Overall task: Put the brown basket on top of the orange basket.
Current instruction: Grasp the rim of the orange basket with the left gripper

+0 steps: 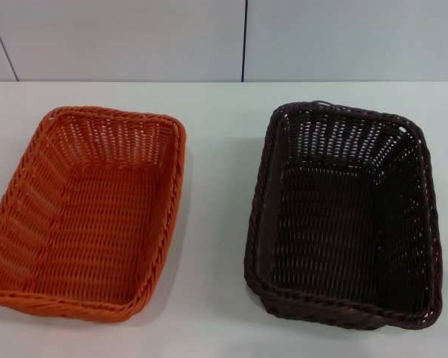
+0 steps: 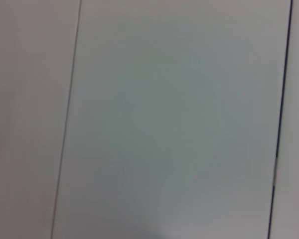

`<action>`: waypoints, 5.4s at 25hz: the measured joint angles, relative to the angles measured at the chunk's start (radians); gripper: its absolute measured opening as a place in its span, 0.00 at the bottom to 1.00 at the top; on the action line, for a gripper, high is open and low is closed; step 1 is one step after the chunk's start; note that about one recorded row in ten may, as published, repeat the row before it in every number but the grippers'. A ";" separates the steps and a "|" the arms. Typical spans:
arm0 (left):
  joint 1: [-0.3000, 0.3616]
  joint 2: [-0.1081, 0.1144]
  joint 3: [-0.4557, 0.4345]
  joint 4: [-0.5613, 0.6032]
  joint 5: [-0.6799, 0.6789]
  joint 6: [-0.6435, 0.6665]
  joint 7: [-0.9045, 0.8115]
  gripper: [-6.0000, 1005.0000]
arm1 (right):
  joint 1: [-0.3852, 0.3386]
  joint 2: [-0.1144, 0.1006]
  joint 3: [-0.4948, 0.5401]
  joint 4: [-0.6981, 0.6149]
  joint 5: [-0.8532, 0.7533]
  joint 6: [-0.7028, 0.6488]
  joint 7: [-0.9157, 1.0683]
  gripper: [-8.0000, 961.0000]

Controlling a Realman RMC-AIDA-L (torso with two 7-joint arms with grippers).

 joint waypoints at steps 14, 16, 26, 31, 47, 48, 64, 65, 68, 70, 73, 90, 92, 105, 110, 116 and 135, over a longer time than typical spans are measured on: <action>0.003 -0.002 0.025 0.008 0.001 0.072 0.008 0.79 | 0.007 0.000 0.000 0.006 0.000 0.001 -0.001 0.85; 0.004 -0.002 0.031 0.008 0.001 0.085 0.010 0.79 | 0.009 0.000 -0.001 0.006 -0.002 -0.004 -0.001 0.85; 0.001 0.049 0.140 -0.066 0.005 0.189 -0.052 0.78 | 0.016 0.000 -0.009 0.011 -0.007 -0.001 0.002 0.85; 0.052 0.139 0.124 -0.366 0.137 -0.095 -0.088 0.78 | 0.019 0.000 -0.002 0.012 -0.005 0.003 0.005 0.85; 0.116 0.201 -0.113 -1.420 0.289 -1.594 0.079 0.78 | 0.065 -0.001 0.025 0.009 -0.001 0.043 0.007 0.85; 0.078 0.144 -0.188 -1.539 0.288 -1.868 0.216 0.78 | 0.071 -0.001 0.027 0.007 0.000 0.050 0.007 0.85; -0.193 0.012 -0.366 -1.630 0.290 -2.576 0.482 0.78 | 0.113 -0.002 0.029 -0.022 0.000 0.121 0.008 0.85; -0.201 0.013 -0.367 -1.609 0.291 -2.576 0.481 0.78 | 0.112 -0.002 0.029 -0.022 0.000 0.121 0.008 0.85; -0.222 0.013 -0.368 -1.563 0.291 -2.578 0.480 0.78 | 0.106 -0.002 0.029 -0.022 0.000 0.121 0.008 0.85; -0.233 0.013 -0.365 -1.531 0.291 -2.579 0.478 0.78 | 0.104 -0.002 0.029 -0.022 0.000 0.121 0.008 0.85; -0.247 0.014 -0.364 -1.494 0.291 -2.596 0.478 0.78 | 0.100 -0.003 0.029 -0.020 -0.001 0.121 0.008 0.85; -0.267 0.024 -0.382 -1.332 0.294 -2.579 0.484 0.78 | 0.072 -0.002 0.019 -0.018 -0.008 0.121 0.008 0.85; -0.272 0.024 -0.380 -1.313 0.294 -2.574 0.485 0.78 | 0.068 -0.002 0.018 -0.018 -0.008 0.121 0.008 0.85; -0.318 0.022 -0.381 -1.222 0.295 -2.572 0.503 0.78 | 0.058 -0.002 0.015 -0.018 -0.008 0.121 0.008 0.85; -0.321 0.019 -0.373 -1.220 0.295 -2.578 0.509 0.60 | 0.058 -0.003 0.015 -0.019 -0.008 0.117 0.009 0.85; -0.319 0.019 -0.364 -1.237 0.294 -2.588 0.510 0.33 | 0.058 -0.003 0.015 -0.022 -0.009 0.113 0.010 0.85; -0.371 0.014 -0.317 -1.429 0.282 -2.699 0.884 0.27 | 0.051 -0.003 0.014 -0.017 -0.009 0.074 0.015 0.85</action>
